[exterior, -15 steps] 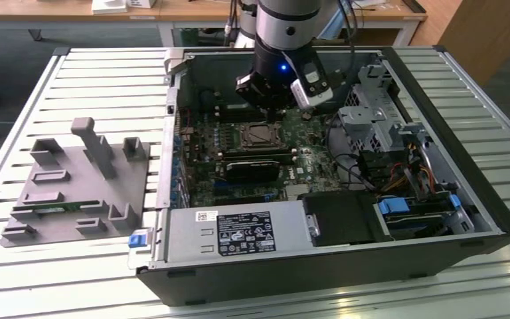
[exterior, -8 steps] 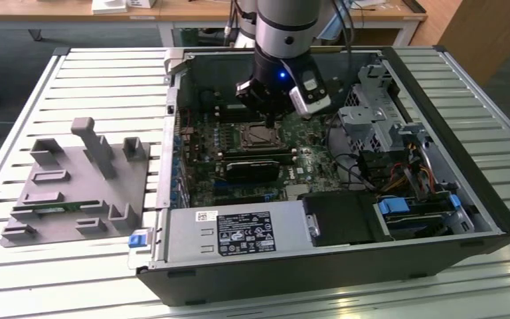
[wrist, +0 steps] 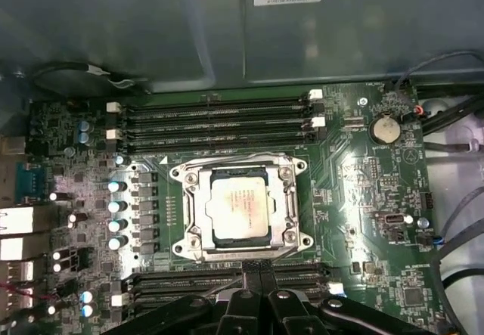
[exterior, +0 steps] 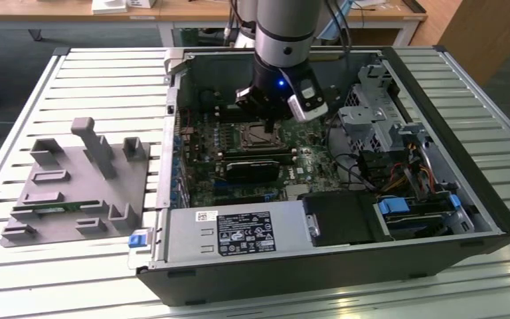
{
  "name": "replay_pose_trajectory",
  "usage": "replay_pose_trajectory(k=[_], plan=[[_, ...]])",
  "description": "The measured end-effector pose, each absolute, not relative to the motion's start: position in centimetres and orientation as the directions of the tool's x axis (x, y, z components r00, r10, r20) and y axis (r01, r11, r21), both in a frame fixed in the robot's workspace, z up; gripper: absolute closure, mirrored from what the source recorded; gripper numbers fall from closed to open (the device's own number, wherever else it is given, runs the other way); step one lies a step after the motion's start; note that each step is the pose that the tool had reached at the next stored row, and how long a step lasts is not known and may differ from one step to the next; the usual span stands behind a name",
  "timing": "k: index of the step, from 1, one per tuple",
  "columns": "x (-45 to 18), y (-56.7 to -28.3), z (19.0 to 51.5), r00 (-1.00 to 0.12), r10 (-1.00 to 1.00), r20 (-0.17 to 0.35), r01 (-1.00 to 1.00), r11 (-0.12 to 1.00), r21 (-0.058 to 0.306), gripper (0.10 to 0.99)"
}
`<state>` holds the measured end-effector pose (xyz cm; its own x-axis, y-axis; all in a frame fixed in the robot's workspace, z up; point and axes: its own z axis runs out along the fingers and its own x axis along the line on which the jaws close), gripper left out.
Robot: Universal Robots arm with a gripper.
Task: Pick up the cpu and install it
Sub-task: 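Install the second cpu locking lever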
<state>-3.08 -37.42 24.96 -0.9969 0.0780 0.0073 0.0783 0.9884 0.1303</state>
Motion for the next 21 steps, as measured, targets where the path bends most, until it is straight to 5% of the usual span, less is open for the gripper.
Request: replay_pose_trajectory(k=[21], plan=[[-4.1,-37.7,23.4,-0.997,0.078,0.01,0.079,0.988,0.13,0.98]])
